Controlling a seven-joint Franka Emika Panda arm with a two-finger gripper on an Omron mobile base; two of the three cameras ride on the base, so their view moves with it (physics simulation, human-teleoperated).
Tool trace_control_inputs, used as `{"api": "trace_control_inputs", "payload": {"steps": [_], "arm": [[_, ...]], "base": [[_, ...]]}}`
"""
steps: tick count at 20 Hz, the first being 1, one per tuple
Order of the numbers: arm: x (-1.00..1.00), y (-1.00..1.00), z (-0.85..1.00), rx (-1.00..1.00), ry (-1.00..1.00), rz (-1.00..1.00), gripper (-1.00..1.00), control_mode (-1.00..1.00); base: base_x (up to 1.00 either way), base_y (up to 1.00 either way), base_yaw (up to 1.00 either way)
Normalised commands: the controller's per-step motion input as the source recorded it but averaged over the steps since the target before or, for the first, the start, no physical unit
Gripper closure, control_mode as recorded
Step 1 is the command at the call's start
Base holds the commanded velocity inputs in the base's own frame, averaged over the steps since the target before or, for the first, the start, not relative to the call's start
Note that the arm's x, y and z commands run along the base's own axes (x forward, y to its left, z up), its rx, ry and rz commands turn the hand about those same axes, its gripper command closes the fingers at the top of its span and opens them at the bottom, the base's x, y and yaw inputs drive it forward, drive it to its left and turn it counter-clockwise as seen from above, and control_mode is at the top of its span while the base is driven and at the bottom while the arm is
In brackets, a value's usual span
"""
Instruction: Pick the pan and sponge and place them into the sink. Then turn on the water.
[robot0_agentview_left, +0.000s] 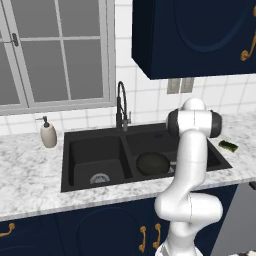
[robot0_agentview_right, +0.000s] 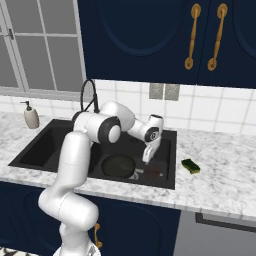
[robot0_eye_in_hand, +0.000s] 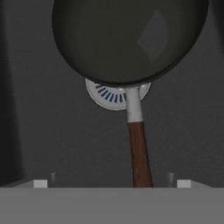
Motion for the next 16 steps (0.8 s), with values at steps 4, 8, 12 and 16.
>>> {"api": "trace_control_inputs", "payload": {"steps": [4, 8, 12, 16], "arm": [[-0.19, -0.07, 0.32, 0.00, 0.11, -0.47, -1.00, -1.00], [0.00, -0.01, 0.34, -0.06, 0.09, -0.56, -1.00, -1.00], [0.04, 0.00, 0.41, -0.14, 0.11, -0.33, -1.00, -1.00], [0.00, -0.04, 0.04, 0.00, 0.00, -0.04, -1.00, -1.00]], "base": [[0.00, 0.00, 0.00], [0.00, 0.00, 0.00], [0.00, 0.00, 0.00], [0.00, 0.00, 0.00]]}}
